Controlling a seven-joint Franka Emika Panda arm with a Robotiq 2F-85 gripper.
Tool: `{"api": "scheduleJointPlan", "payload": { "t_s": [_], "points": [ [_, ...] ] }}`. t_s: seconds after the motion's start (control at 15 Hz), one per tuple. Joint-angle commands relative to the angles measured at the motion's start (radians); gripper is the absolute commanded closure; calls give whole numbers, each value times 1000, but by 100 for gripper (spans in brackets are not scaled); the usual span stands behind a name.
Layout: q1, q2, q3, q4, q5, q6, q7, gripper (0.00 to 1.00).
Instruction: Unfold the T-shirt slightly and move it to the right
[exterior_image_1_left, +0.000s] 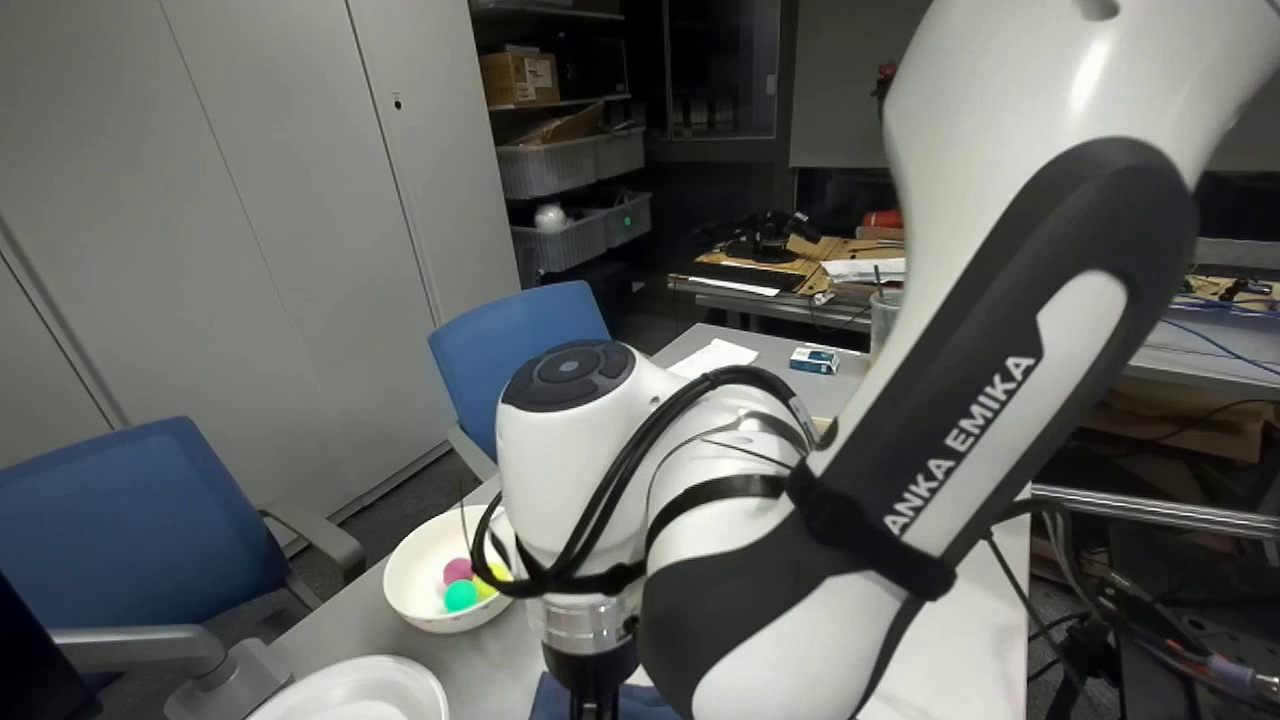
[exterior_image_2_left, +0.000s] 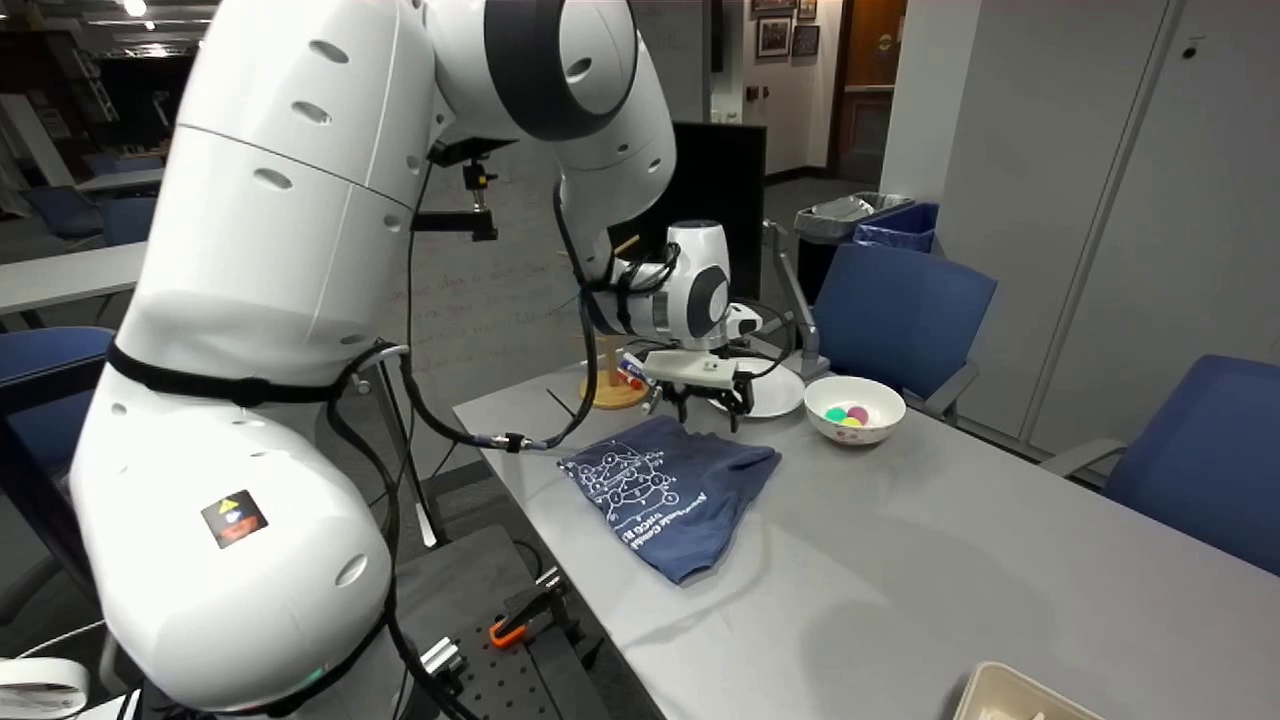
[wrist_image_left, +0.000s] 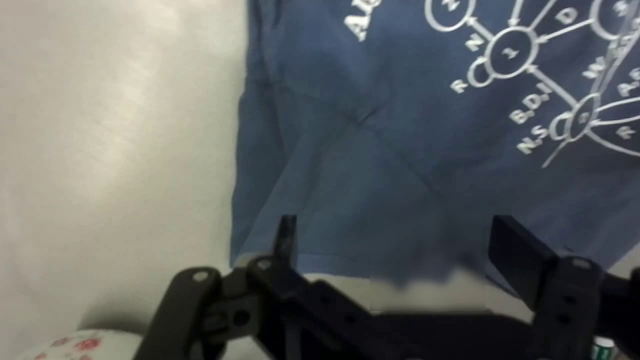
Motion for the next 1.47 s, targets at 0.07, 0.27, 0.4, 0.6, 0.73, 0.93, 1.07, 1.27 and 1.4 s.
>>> {"api": "scheduleJointPlan", "payload": {
  "t_s": [0.07,0.27,0.4,0.6,0.73,0.93,1.07,1.27,1.4],
  "points": [
    [-71,-80,117,-95,192,-56,-56,0],
    [-87,-61,149,-136,277,-13,-70,0],
    [-91,-32,156,-163,320,18,-68,0],
    [-90,18,153,-199,349,70,-58,0],
    [-81,53,144,-214,344,108,-48,0],
    [-70,103,132,-223,322,176,-41,0],
    [-78,135,136,-219,323,216,-41,0],
    [-63,135,101,-242,297,235,-34,0],
    [-54,118,66,-271,278,232,-26,0]
  ]
}}
